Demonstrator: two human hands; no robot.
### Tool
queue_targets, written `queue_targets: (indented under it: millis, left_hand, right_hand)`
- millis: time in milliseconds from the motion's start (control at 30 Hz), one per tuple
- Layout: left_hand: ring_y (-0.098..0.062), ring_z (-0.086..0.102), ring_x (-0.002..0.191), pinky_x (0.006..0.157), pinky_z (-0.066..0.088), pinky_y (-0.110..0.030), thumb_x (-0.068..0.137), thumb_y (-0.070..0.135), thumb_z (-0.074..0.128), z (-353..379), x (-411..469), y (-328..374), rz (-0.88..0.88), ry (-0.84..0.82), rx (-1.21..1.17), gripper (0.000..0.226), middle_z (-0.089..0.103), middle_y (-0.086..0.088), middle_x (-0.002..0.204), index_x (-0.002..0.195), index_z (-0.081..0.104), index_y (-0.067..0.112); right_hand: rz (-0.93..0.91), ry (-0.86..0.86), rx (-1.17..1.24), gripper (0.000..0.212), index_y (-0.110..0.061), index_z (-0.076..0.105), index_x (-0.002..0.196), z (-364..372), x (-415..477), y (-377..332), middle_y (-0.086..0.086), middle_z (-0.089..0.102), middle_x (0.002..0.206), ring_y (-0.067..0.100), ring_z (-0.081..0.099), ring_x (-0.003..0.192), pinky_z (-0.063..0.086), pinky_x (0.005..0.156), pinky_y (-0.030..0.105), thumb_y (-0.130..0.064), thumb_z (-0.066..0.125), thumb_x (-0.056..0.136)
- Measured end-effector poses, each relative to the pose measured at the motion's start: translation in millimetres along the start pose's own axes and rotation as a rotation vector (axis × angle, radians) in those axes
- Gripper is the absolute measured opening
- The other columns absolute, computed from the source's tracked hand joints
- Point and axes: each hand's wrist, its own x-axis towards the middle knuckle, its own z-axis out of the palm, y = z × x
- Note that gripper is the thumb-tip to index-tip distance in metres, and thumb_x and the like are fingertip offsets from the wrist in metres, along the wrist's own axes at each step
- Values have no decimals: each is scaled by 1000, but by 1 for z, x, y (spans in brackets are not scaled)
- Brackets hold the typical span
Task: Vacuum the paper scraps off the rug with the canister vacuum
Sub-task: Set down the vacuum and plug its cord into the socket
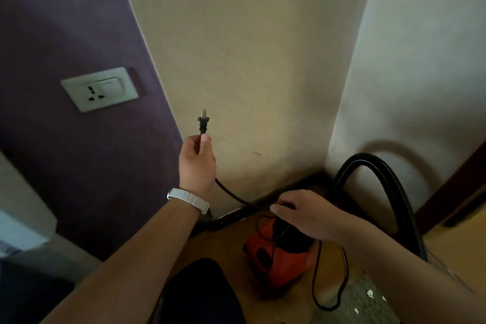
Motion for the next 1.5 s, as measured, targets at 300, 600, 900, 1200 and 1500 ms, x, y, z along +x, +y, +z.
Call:
queue_targets:
  millis: [300, 600, 900, 1200, 1500]
  left_hand:
    - [-15, 48, 56, 58, 46, -30, 106, 23, 36, -36, 20, 24, 27, 151, -280, 33, 50, -2, 63, 82, 57, 11]
    - [-13, 42, 48, 47, 37, -26, 105, 21, 41, -91, 51, 52, -45, 206, -453, 25, 46, 0, 61, 98, 62, 10]
    - [-13, 47, 45, 42, 40, -24, 96, 14, 59, -137, 78, 71, -87, 281, -383, 21, 52, -1, 62, 78, 48, 12]
    - [-10, 35, 38, 37, 28, -21, 100, 25, 53, -141, 99, 80, -195, 258, -227, 25, 51, 0, 57, 79, 56, 11]
    - [-9, 35, 36, 38, 27, -22, 100, 25, 46, -143, 107, 86, -216, 255, -202, 26, 59, 0, 61, 82, 61, 12]
  right_hand:
    - [28, 192, -199, 38, -22, 49, 74, 18, 37, -42, 0, 53, 71, 15, 52, 62, 32, 50, 25, -46, 41, 103]
    - [-98, 192, 4, 35, -17, 62, 84, 37, 62, -89, 4, 55, 68, 11, 49, 55, 38, 50, 19, -43, 47, 102]
    - [-252, 147, 16, 30, -19, 59, 79, 36, 65, -127, 6, 52, 62, 8, 48, 52, 30, 49, 22, -43, 56, 97]
    - [-382, 236, 23, 44, -24, 58, 81, 28, 65, -145, 4, 55, 62, 16, 56, 60, 34, 49, 24, -62, 36, 87]
    - [-365, 332, 48, 43, -25, 56, 78, 27, 74, -145, 1, 50, 56, 12, 50, 50, 32, 46, 23, -63, 38, 87]
